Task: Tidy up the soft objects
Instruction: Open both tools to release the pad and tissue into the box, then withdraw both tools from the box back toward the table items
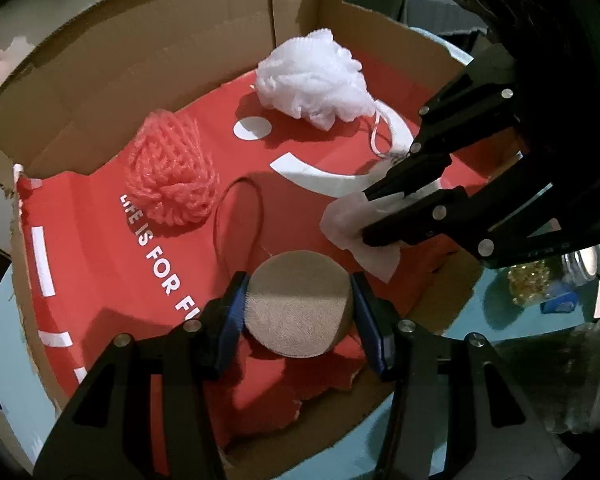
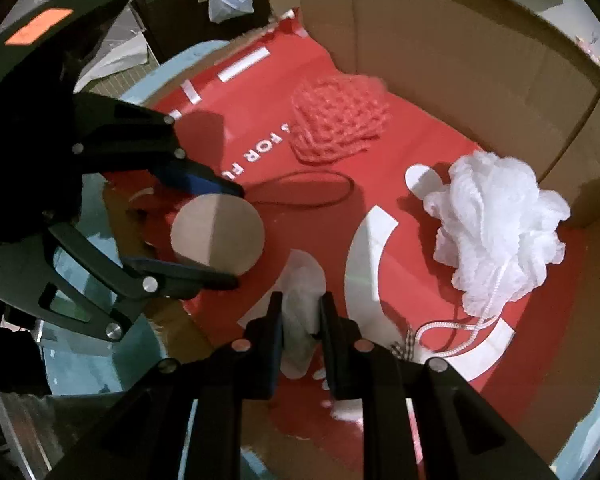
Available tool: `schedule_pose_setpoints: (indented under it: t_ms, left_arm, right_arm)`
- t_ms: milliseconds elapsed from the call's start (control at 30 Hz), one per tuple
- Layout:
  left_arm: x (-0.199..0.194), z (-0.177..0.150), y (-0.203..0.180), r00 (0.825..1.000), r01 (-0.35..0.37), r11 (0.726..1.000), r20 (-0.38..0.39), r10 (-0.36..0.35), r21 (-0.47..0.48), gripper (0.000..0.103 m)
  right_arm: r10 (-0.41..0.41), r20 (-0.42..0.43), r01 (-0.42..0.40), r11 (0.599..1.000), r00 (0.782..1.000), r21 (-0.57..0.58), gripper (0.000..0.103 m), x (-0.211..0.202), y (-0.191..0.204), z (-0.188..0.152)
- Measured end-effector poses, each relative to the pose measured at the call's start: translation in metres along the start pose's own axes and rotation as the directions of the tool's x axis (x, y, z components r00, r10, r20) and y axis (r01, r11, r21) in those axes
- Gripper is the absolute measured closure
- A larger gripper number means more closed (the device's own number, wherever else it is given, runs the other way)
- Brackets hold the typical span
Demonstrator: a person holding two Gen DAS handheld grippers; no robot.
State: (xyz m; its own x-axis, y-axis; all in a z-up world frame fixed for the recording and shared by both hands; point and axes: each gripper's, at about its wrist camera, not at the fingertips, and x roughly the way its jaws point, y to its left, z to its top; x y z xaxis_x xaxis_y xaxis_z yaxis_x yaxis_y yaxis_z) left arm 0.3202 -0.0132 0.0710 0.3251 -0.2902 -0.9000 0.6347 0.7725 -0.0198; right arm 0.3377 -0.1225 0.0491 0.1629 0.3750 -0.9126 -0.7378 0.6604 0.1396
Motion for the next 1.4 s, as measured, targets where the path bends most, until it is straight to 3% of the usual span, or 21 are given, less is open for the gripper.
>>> schedule_pose_setpoints:
  t_ms: [533,833,900,1000,1100,1400]
  left_arm:
    - [0.021,0.007,-0.009,0.998,-0.036,0.997,-0.048,0.039,0.063,0.053]
    - [0.023,0.009,-0.015,0.998,-0.048,0.996,-0.046,0.051,0.071,0.049]
    - [0.022,0.009,-0.015,0.998,-0.052,0.996,-0.043,0.056,0.07,0.039]
    - [0.02,0.008,-0.013,0.997,-0.061,0.996,-0.032,0.063,0.071,0.038]
    - [0.018,0.009,-0.012,0.997,-0.064,0.996,-0.03,0.066,0.065,0.038]
    - [-0.018,0.009,-0.01,0.995,-0.094,0.995,0.045,0.093,0.016,0.037]
  right_arm:
    - [-0.045,-0.021,0.045,0.999,0.999,-0.01,0.08,0.006,-0.001,0.003]
    - [-0.053,-0.018,0.053,0.999,0.998,-0.005,0.067,0.008,-0.001,0.007]
    - [-0.057,-0.013,0.057,0.998,0.998,-0.006,0.062,0.005,-0.005,0.006]
    - [-0.058,-0.004,0.058,0.998,0.998,-0.005,0.053,0.001,-0.006,0.005]
    - [-0.064,0.007,0.064,0.998,0.998,-0.002,0.052,-0.004,-0.007,0.005]
    - [-0.117,0.108,0.112,0.993,0.987,0.046,0.032,-0.055,-0.004,-0.007]
